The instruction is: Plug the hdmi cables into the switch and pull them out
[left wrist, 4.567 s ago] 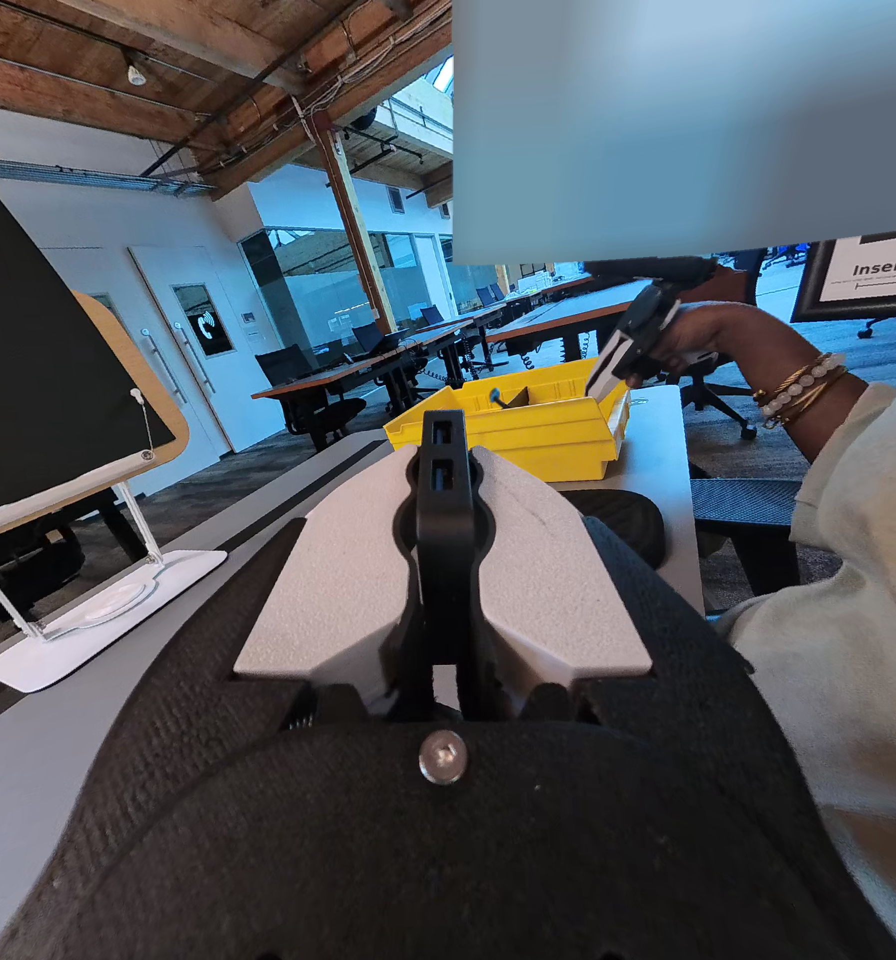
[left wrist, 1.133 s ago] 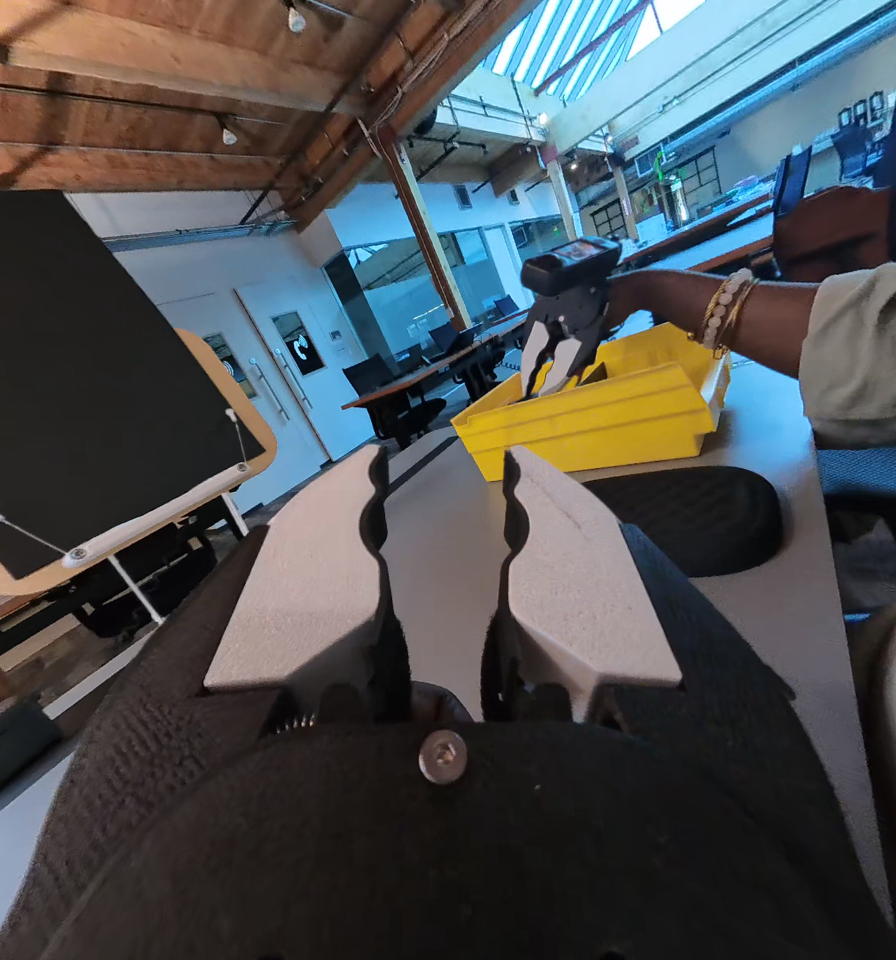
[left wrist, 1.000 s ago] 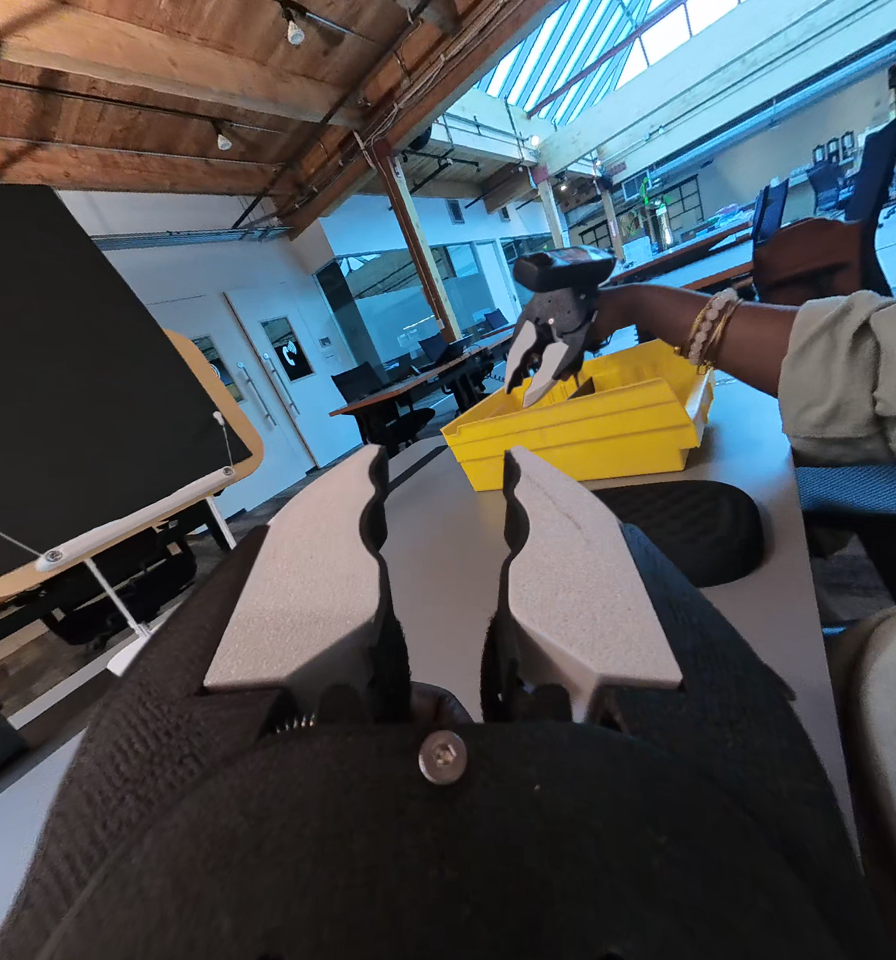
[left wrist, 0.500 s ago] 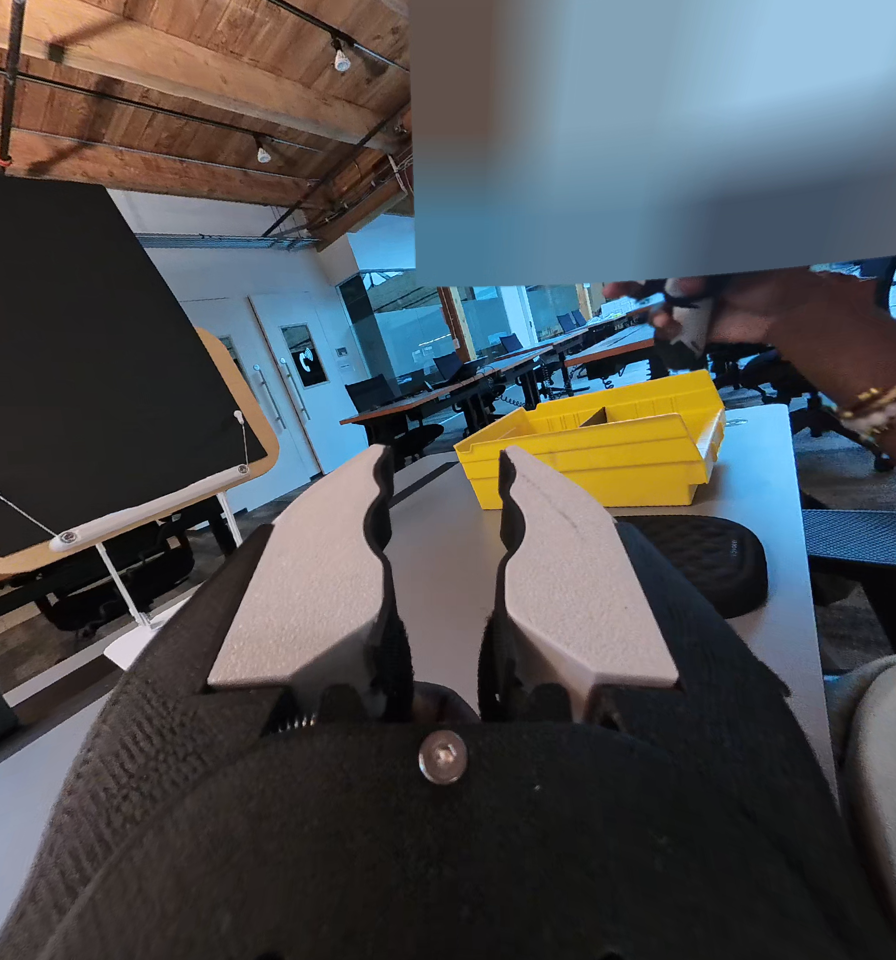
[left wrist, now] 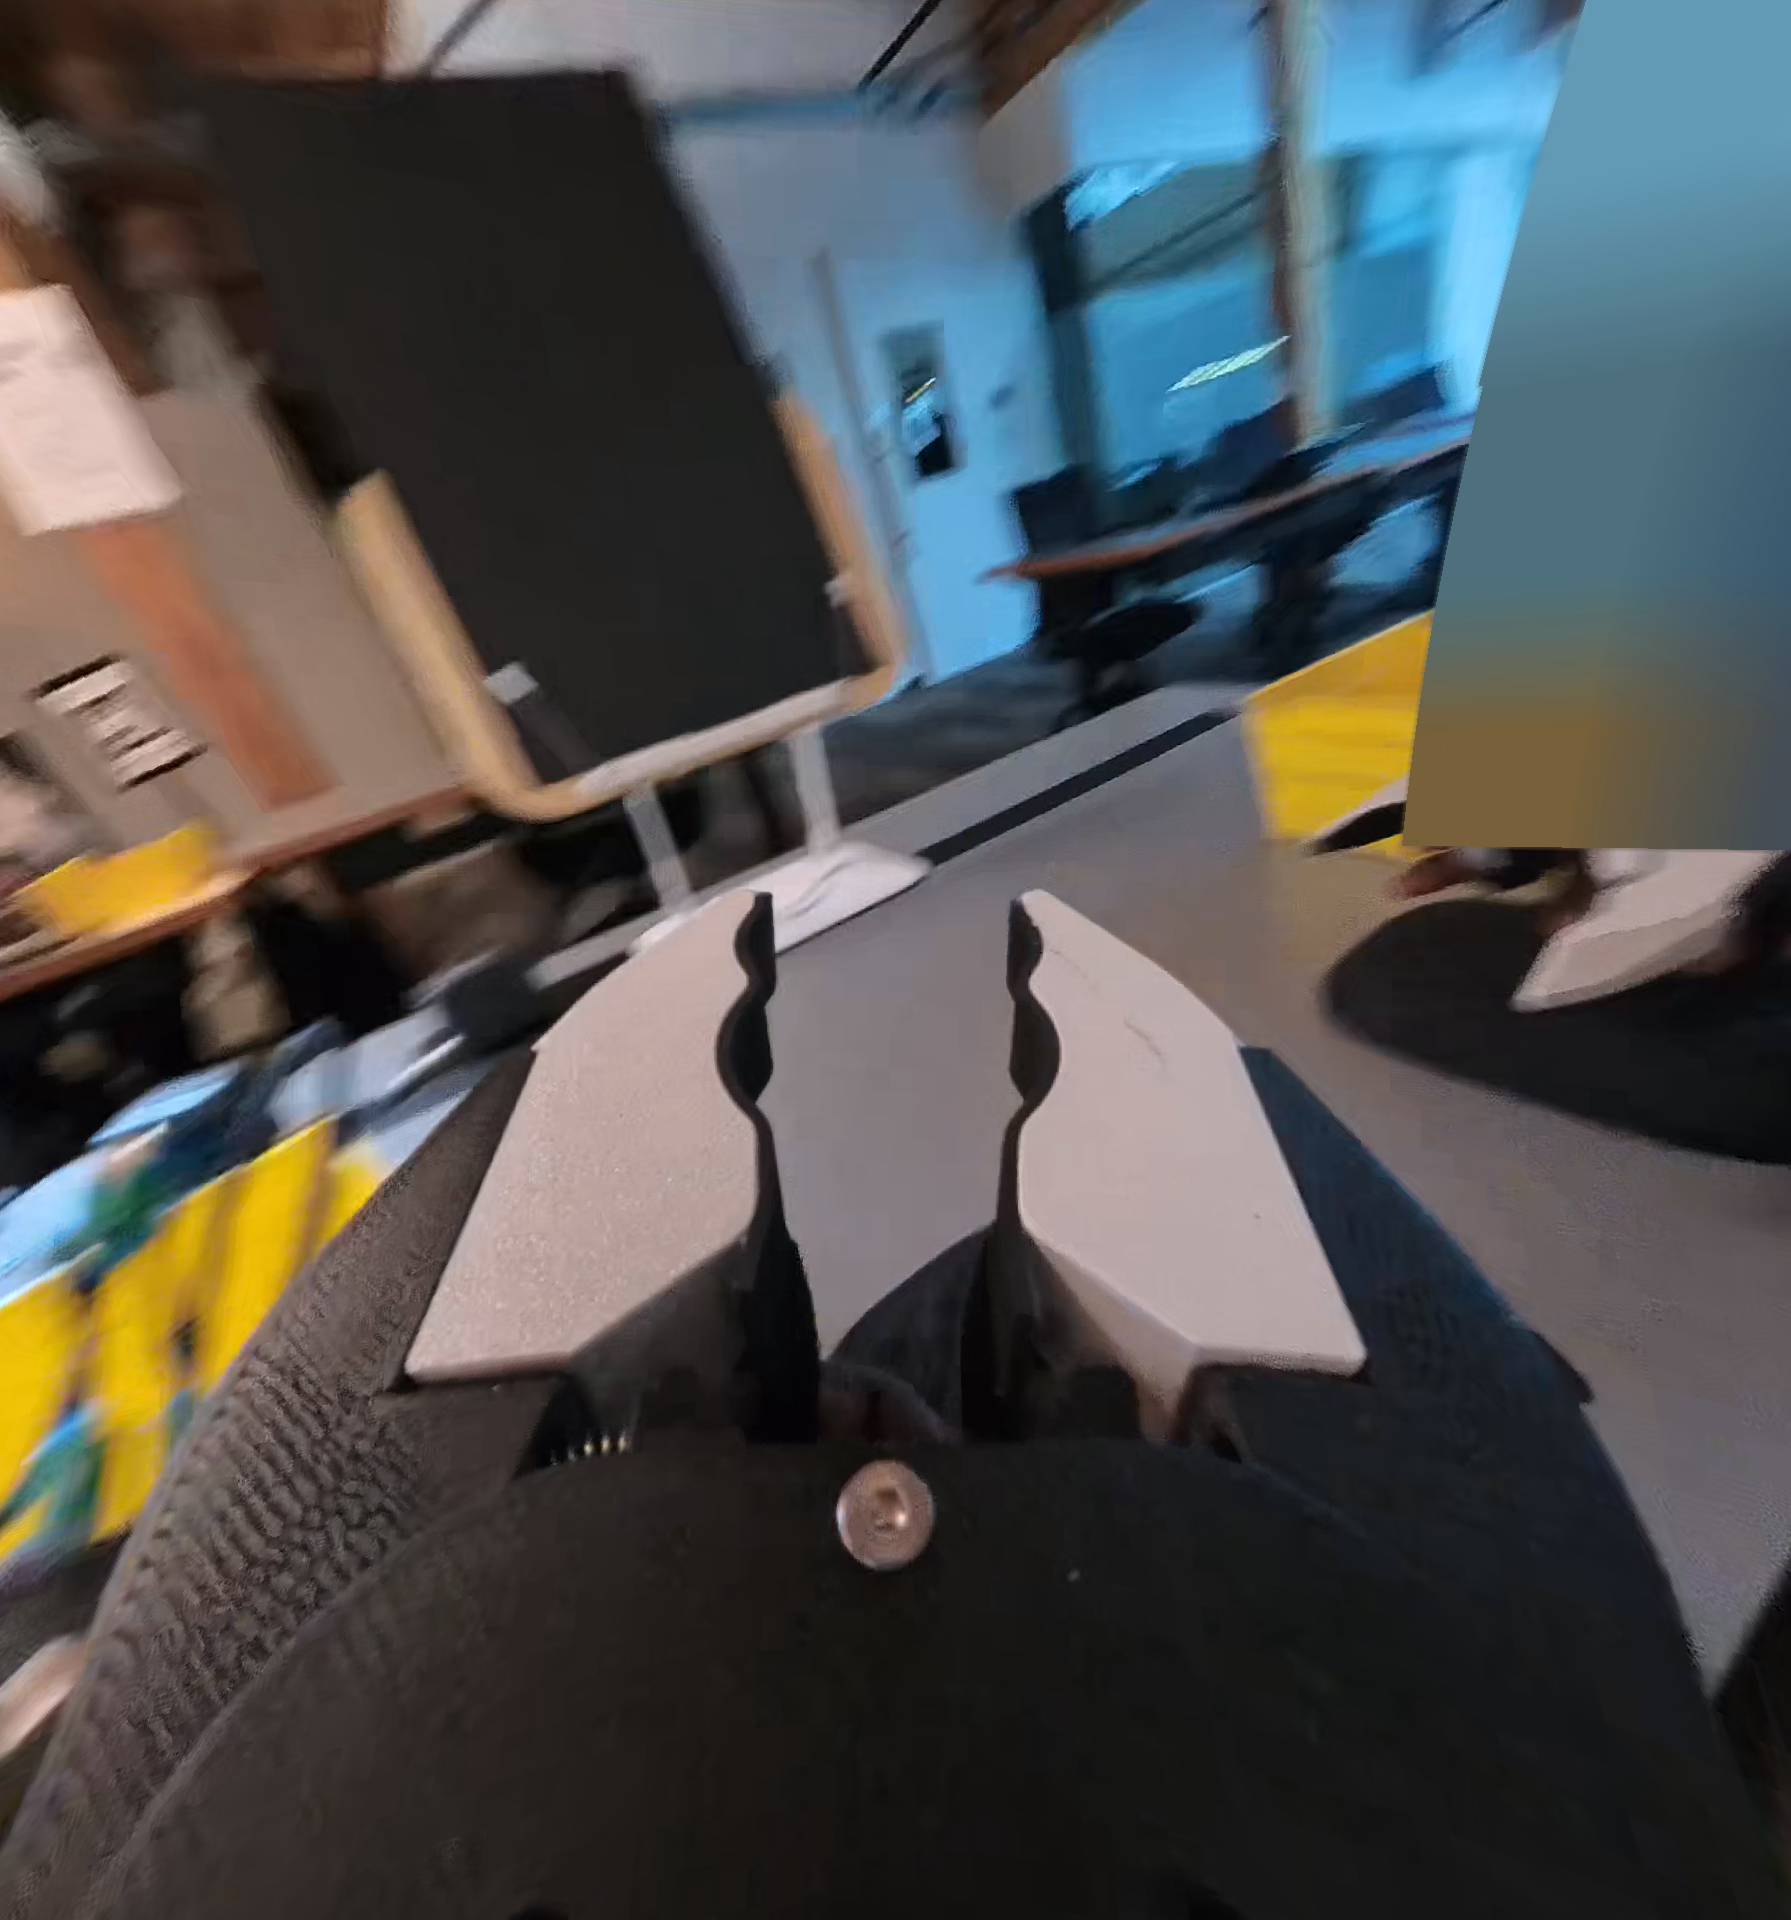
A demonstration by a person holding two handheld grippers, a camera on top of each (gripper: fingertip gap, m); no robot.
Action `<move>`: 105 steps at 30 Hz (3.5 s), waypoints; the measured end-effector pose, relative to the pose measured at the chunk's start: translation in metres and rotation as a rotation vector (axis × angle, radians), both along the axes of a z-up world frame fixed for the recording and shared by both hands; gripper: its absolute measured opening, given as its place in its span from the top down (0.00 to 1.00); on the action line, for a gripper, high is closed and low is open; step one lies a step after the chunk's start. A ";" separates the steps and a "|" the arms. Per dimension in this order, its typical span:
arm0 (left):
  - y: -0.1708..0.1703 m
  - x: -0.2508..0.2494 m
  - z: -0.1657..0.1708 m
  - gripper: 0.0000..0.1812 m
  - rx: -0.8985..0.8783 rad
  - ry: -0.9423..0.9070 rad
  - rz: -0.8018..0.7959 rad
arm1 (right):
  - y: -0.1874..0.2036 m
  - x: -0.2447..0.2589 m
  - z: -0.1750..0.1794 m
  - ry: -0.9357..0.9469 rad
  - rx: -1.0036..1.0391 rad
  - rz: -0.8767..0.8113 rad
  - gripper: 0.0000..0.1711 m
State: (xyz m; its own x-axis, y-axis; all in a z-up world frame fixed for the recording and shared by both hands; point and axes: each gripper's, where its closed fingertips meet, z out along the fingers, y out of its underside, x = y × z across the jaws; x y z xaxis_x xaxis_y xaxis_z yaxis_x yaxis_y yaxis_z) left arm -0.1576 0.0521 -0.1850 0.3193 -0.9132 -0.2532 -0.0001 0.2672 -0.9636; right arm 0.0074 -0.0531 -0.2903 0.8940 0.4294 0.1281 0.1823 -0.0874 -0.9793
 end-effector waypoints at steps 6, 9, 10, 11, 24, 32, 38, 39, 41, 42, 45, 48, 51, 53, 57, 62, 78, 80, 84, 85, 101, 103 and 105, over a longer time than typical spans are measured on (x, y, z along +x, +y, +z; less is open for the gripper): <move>0.123 -0.116 -0.038 0.73 -0.206 0.317 0.623 | 0.000 0.002 0.001 0.018 0.014 -0.008 0.43; 0.162 -0.128 -0.082 0.70 -0.399 0.475 0.654 | -0.001 0.002 0.002 0.021 0.022 -0.005 0.45; 0.173 -0.131 -0.096 0.70 -0.452 0.523 0.671 | -0.002 0.002 0.002 0.020 0.026 -0.003 0.45; 0.184 -0.134 -0.108 0.69 -0.488 0.570 0.686 | -0.002 0.002 0.003 0.019 0.030 -0.003 0.45; 0.234 -0.142 -0.173 0.69 -0.641 0.685 0.751 | -0.003 0.002 0.004 0.035 0.040 0.013 0.52; 0.236 -0.141 -0.179 0.78 -0.562 0.734 0.712 | -0.002 -0.002 0.000 -0.009 0.028 0.015 0.54; 0.233 -0.143 -0.129 0.79 -0.310 0.560 0.768 | -0.002 -0.004 -0.003 -0.016 0.011 0.026 0.56; 0.230 -0.144 -0.117 0.79 -0.276 0.533 0.784 | -0.002 -0.004 -0.003 -0.016 0.009 0.027 0.56; 0.224 -0.145 -0.089 0.79 -0.183 0.473 0.810 | -0.002 -0.004 -0.003 -0.016 0.012 0.026 0.56; 0.220 -0.145 -0.074 0.79 -0.143 0.438 0.819 | -0.002 -0.004 -0.003 -0.018 0.014 0.026 0.56; 0.205 -0.144 -0.032 0.79 -0.035 0.334 0.836 | -0.002 -0.004 -0.002 -0.023 0.019 0.026 0.57; 0.186 -0.146 0.010 0.79 0.100 0.267 0.884 | -0.002 -0.004 -0.003 -0.023 0.018 0.028 0.57; 0.163 -0.145 0.050 0.79 0.208 0.211 0.908 | -0.002 -0.004 -0.002 -0.017 0.019 0.029 0.57; 0.144 -0.138 0.074 0.79 0.266 0.163 0.887 | -0.002 -0.004 -0.001 -0.011 0.024 0.029 0.57; 0.104 -0.111 0.108 0.79 0.307 0.074 0.776 | -0.003 -0.003 0.001 -0.001 0.036 0.025 0.58; 0.056 -0.062 0.129 0.79 0.304 0.000 0.569 | -0.004 -0.002 0.004 -0.014 0.063 0.015 0.60; -0.076 0.102 0.016 0.79 0.071 0.158 -0.058 | -0.039 -0.029 0.118 0.570 0.425 0.143 0.74; -0.087 0.116 -0.008 0.79 0.038 0.202 -0.102 | -0.033 -0.036 0.114 0.559 0.394 0.145 0.70; -0.104 0.132 -0.040 0.79 0.031 0.262 -0.148 | -0.022 -0.028 0.097 0.580 0.358 0.091 0.85; -0.105 0.132 -0.044 0.79 0.049 0.265 -0.151 | -0.023 -0.028 0.093 0.577 0.354 0.121 0.85; -0.160 0.099 -0.025 0.86 -0.271 -0.013 -0.890 | -0.049 -0.079 0.076 0.487 0.222 0.551 0.88; -0.161 0.099 -0.027 0.87 -0.273 -0.017 -0.913 | -0.049 -0.078 0.075 0.478 0.224 0.557 0.88; -0.158 0.101 -0.028 0.87 -0.286 -0.043 -0.909 | -0.048 -0.074 0.074 0.469 0.240 0.530 0.87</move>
